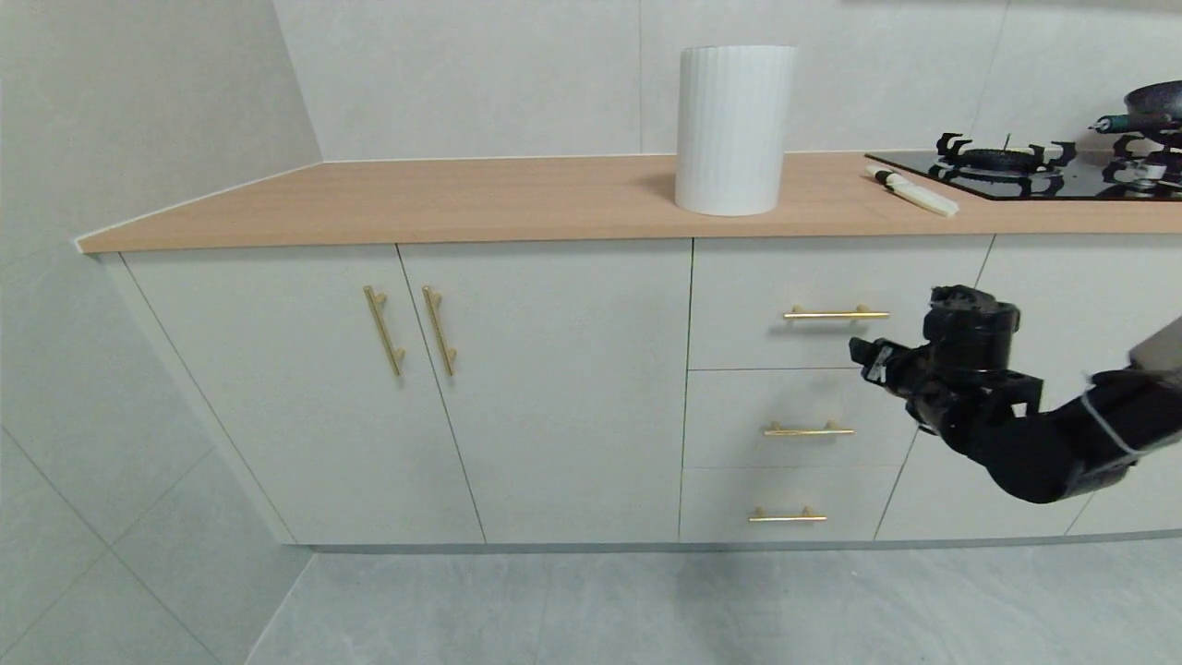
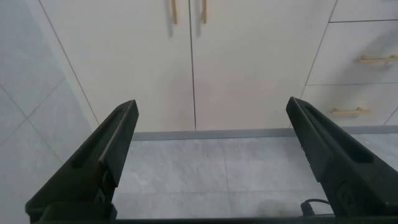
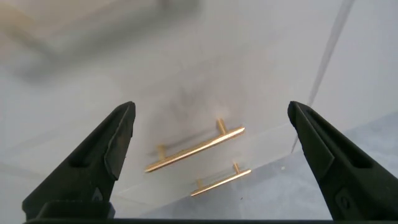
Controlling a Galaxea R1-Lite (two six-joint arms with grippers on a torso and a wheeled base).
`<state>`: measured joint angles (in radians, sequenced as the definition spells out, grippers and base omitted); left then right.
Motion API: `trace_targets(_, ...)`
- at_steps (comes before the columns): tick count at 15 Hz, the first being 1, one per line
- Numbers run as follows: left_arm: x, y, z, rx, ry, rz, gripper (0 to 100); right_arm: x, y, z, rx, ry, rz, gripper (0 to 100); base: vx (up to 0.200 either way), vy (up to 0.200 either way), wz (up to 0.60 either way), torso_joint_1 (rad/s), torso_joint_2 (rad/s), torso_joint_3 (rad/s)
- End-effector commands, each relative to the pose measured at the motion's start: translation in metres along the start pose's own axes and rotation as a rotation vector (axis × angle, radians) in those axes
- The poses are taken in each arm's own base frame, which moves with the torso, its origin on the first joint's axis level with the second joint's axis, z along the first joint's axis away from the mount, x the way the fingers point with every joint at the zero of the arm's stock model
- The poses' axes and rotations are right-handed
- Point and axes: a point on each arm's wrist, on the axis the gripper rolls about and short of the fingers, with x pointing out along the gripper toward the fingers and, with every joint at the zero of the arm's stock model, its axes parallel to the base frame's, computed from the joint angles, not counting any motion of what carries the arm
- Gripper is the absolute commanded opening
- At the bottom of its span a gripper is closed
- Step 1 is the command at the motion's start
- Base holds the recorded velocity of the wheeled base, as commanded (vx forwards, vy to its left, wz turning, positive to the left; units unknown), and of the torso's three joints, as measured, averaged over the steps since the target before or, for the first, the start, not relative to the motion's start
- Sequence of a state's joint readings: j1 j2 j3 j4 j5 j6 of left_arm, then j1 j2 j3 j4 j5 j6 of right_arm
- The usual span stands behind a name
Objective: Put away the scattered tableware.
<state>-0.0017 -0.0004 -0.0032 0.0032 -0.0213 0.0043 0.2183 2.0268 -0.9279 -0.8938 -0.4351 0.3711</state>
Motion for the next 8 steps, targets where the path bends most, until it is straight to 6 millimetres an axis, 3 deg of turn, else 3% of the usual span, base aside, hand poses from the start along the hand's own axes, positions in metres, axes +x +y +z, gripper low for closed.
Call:
trace_targets(1, 0.000, 0.000, 0.000, 0.000, 0.000, 0.000, 100, -0.089, -0.015, 0.058, 0.007, -0.122, 0.057, 100, 0.000, 0.000, 0.00, 0.000, 0.00, 0.000)
trace_targets(2, 0.000, 0.000, 0.000, 0.000, 0.000, 0.000, 100, -0.163, -0.046, 0.084, -0.038, -0.231, 0.077, 100, 0.000, 0.000, 0.00, 0.000, 0.00, 0.000)
trace_targets(5, 0.000, 0.000, 0.000, 0.000, 0.000, 0.000, 100, -0.238, -0.094, 0.087, -0.118, -0.352, 0.023, 100, 0.000, 0.000, 0.00, 0.000, 0.00, 0.000)
trace_targets(6, 0.000, 0.000, 0.000, 0.000, 0.000, 0.000, 100, -0.255, -0.102, 0.088, -0.128, -0.376, 0.010, 100, 0.000, 0.000, 0.00, 0.000, 0.00, 0.000)
trace_targets(8, 0.000, 0.000, 0.000, 0.000, 0.000, 0.000, 100, -0.309, -0.126, 0.084, -0.173, -0.408, 0.005, 100, 0.000, 0.000, 0.00, 0.000, 0.00, 0.000)
